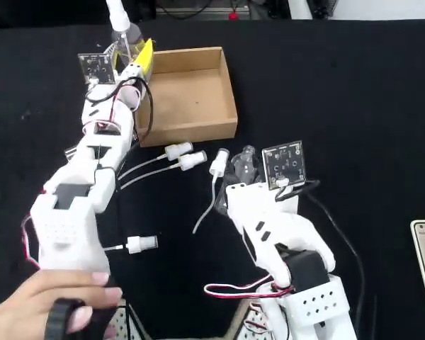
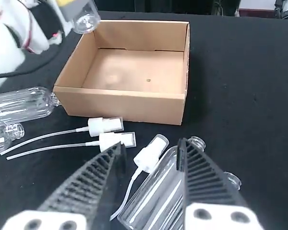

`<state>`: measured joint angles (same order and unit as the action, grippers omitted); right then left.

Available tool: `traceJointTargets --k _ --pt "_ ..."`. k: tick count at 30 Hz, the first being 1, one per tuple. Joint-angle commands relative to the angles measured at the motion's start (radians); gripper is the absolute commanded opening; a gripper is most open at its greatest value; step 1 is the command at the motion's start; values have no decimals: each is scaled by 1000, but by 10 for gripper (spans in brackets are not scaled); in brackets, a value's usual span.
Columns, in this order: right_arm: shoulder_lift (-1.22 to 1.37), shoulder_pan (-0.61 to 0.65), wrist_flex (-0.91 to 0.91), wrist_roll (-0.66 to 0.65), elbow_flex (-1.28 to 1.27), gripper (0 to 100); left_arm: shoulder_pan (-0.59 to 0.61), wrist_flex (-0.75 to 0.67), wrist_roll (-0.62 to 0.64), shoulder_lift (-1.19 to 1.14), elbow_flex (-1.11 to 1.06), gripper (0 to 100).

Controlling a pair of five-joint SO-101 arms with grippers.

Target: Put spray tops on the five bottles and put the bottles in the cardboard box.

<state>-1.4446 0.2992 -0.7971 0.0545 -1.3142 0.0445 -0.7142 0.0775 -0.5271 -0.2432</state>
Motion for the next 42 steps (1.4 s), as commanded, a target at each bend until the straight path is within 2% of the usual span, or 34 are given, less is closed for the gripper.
traceJointTargets --k 1,11,16,26,33,38,42 --pt "-10 -21 23 -2 7 174 15 -25 8 -37 125 214" --pt "-10 -21 23 -2 7 174 12 -25 8 -193 277 214" --pt "-10 -21 26 -2 7 174 10 -25 5 -230 280 214" --pt "-10 -21 29 -2 7 175 -4 -25 2 -180 259 214" --pt "-10 -21 29 -2 7 175 -24 -15 0 -28 108 214" --pt "-10 -21 29 -2 7 175 -27 -23 0 -26 59 214" --pt "-10 -21 29 -2 7 175 -30 -23 6 -68 108 214"
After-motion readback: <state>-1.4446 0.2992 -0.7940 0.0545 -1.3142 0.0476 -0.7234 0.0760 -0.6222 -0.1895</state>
